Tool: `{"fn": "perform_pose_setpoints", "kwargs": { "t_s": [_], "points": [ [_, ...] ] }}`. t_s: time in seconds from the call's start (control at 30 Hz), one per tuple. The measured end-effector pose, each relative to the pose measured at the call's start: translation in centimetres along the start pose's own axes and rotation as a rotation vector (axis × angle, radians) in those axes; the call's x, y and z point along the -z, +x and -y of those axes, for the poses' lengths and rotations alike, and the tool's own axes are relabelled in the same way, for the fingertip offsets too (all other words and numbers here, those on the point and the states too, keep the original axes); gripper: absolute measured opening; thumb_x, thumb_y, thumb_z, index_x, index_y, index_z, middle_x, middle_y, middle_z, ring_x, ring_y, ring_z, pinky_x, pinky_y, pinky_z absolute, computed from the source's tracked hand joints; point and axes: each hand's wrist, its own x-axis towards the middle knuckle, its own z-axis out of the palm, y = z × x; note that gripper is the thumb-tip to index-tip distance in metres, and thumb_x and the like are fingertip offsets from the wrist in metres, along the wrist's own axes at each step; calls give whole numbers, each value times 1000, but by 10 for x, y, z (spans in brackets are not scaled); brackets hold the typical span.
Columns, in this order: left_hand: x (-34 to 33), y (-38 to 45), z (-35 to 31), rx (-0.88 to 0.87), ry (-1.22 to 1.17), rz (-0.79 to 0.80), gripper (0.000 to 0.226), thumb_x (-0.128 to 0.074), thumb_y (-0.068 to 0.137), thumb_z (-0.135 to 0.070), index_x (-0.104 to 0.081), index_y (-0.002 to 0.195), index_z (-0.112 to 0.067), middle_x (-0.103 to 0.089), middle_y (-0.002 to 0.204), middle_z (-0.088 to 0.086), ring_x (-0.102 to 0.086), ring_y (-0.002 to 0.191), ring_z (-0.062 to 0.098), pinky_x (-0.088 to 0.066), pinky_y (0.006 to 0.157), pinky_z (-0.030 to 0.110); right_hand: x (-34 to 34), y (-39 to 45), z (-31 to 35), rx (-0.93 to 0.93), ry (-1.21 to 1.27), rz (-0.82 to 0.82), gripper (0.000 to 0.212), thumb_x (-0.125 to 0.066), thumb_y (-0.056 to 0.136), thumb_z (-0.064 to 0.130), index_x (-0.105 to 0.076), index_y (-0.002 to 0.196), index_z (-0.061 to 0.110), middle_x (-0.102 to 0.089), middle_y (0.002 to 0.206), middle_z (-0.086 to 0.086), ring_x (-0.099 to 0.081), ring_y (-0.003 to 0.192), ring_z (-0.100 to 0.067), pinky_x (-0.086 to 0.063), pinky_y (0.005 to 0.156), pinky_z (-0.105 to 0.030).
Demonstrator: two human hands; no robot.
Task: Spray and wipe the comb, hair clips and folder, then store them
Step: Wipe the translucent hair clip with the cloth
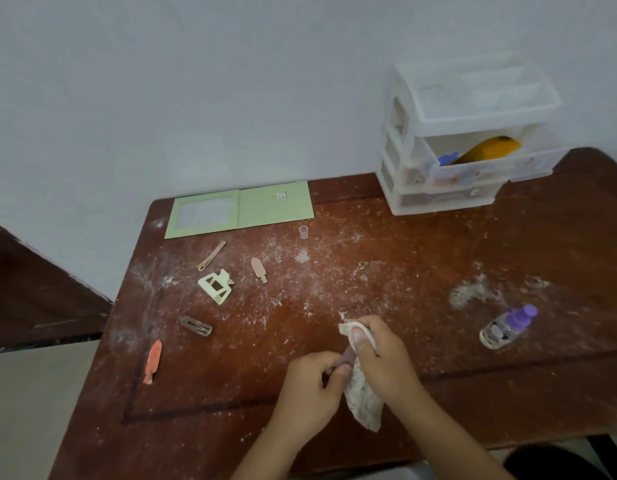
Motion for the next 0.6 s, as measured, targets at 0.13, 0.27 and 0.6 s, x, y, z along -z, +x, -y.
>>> {"fn": "perform_pose_setpoints", "kwargs": {
  "t_s": [0.13,0.27,0.6],
  "points": [
    [-7,3,6,78,15,-7,32,-46,78,-37,-48,53,-17,-44,53,-4,-43,56,7,-28,53,17,9,13,-27,-145,31,-244,14,-41,95,15,-52,104,17,-58,94,3,-53,82,-10,-38,63,-16],
    [2,2,13,247,-89,-37,38,-50,90,-15,-53,53,-22,-50,47,-7,-46,44,1,-34,53,14,22,28,-64,-43,-314,-171,29,-45,94,17,-54,121,13,-56,114,-5,-54,103,-19,-40,82,-24],
    [7,19,0,335,-307,-157,20,-54,89,-16,-71,86,-25,-55,53,-4,-48,42,5,-37,48,12,34,44,-74,117,-685,-177,34,-55,67,39,-71,93,24,-69,88,0,-68,78,-19,-55,60,-38]
  ]
}}
